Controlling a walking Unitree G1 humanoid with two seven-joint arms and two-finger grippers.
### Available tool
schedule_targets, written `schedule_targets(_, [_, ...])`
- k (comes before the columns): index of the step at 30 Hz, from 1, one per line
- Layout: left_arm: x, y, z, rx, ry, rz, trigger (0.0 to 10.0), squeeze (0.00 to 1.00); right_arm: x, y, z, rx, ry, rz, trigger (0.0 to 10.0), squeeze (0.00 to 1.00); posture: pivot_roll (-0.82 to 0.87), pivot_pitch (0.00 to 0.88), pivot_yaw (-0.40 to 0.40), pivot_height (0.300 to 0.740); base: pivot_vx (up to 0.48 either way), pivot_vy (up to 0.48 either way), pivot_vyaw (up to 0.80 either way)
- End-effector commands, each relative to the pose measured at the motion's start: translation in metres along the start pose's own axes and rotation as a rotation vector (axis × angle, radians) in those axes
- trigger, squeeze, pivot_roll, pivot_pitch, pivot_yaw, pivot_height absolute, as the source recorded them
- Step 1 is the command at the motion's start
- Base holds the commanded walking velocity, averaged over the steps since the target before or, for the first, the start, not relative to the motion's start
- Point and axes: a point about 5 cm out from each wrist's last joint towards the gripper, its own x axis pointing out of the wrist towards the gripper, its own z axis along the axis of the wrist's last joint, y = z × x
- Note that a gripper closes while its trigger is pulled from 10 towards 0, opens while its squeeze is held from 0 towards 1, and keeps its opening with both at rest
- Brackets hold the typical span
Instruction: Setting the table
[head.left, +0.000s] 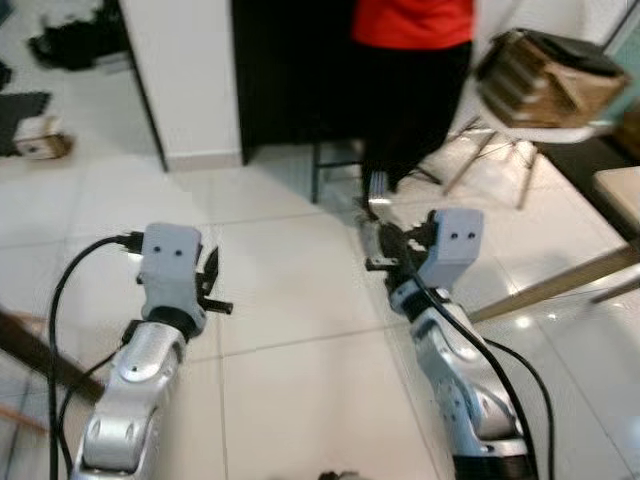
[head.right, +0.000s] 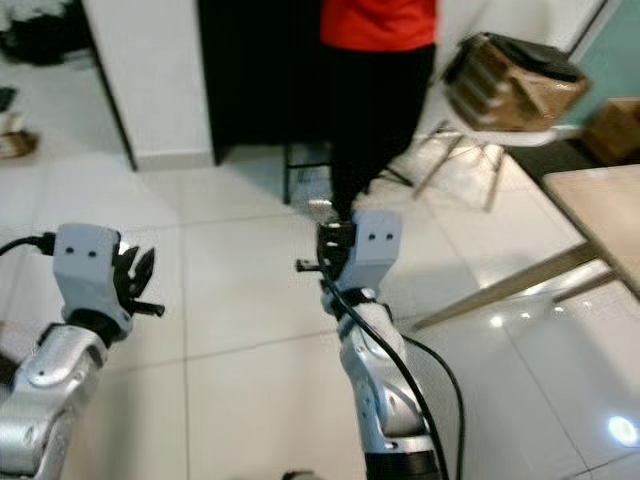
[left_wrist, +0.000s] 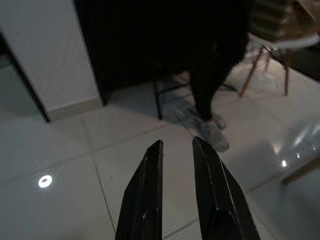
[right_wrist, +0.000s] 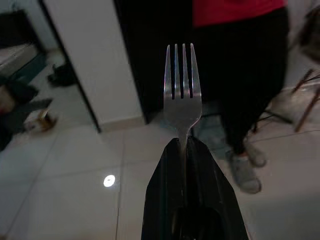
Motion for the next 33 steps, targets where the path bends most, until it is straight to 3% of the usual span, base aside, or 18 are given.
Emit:
schedule_targets(1, [-0.0023, 0.0023, -0.0057, 0.008, 0.028, 0.009, 10.0, 0.0, -0.0028, 0.0013, -0.0039, 0.005, 0.016, 0.001, 10.0, 0.0, 0.01, 0.084, 0.019, 0.74, 0.0, 0.0, -0.8])
schedule_targets(5, [-0.0023, 0.0021, -0.0057, 0.008, 0.028, 0.007, 10.0, 0.0, -0.0029, 0.0014, -0.0041, 0.005, 0.017, 0.001, 10.0, 0.0, 0.01, 0.084, 0.019, 0.74, 0.0, 0.0, -0.8])
schedule_targets(12, [-0.002, 0.002, -0.0058, 0.007, 0.029, 0.006, 10.0, 0.0, -0.0026, 0.0016, -0.0043, 0.005, 0.018, 0.002, 10.0, 0.0, 0.01, 0.084, 0.018, 0.74, 0.0, 0.0, 0.0])
schedule_targets(17, [-0.0016, 0.0022, -0.0057, 0.007, 0.028, 0.005, 10.0, 0.0, -0.0023, 0.0018, -0.0046, 0.005, 0.019, 0.002, 10.0, 0.0, 0.01, 0.081, 0.019, 0.74, 0.0, 0.0, -0.8])
schedule_targets(23, [-0.0011, 0.0022, -0.0056, 0.009, 0.027, 0.005, 10.0, 0.0, -0.0019, 0.0022, -0.0046, 0.004, 0.019, 0.005, 10.0, 0.0, 0.01, 0.08, 0.018, 0.74, 0.0, 0.0, 0.0])
schedule_targets(33, [-0.001, 0.0018, -0.0057, 0.009, 0.025, 0.004, 10.0, 0.0, -0.0015, 0.0026, -0.0046, 0.001, 0.018, 0.01, 10.0, 0.0, 0.01, 0.073, 0.017, 0.74, 0.0, 0.0, -0.8])
